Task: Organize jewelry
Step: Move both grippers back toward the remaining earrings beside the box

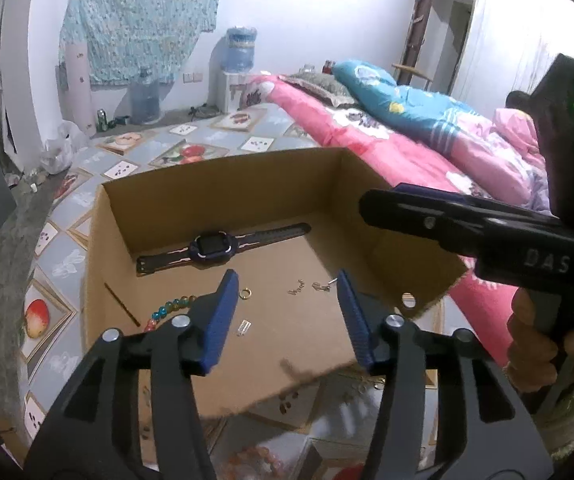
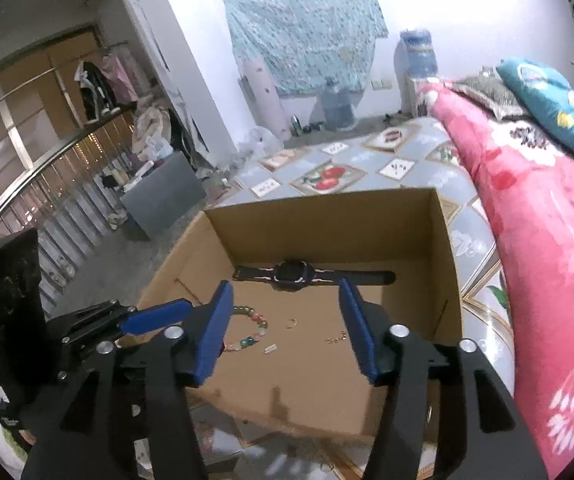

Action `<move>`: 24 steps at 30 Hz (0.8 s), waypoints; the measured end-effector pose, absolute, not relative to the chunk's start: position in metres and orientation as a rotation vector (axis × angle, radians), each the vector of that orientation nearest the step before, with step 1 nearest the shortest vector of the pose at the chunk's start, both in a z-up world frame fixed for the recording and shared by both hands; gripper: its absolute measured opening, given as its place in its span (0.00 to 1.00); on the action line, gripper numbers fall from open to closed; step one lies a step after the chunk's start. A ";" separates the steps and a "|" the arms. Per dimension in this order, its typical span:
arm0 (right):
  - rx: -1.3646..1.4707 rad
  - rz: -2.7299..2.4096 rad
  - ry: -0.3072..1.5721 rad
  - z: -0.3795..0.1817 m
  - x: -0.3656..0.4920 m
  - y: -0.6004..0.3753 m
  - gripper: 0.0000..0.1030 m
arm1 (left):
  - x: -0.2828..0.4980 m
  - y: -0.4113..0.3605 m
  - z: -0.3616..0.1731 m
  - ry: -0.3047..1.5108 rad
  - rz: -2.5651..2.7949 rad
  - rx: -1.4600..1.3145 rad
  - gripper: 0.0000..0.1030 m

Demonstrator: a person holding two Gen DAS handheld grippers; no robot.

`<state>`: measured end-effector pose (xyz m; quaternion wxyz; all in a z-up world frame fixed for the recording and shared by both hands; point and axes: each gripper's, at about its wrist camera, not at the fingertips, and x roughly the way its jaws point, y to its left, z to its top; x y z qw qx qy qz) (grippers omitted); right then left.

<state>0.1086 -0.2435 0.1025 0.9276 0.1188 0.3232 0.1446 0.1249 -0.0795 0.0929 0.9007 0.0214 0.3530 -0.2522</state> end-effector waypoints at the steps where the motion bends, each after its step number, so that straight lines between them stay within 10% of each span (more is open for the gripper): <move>1: 0.237 0.298 0.649 0.106 0.101 -0.243 0.61 | 0.121 -0.078 0.095 0.725 -0.523 0.041 0.50; 24: -0.092 0.079 0.757 0.099 -0.006 -0.219 0.94 | 0.039 -0.036 0.094 0.684 -0.471 -0.019 0.60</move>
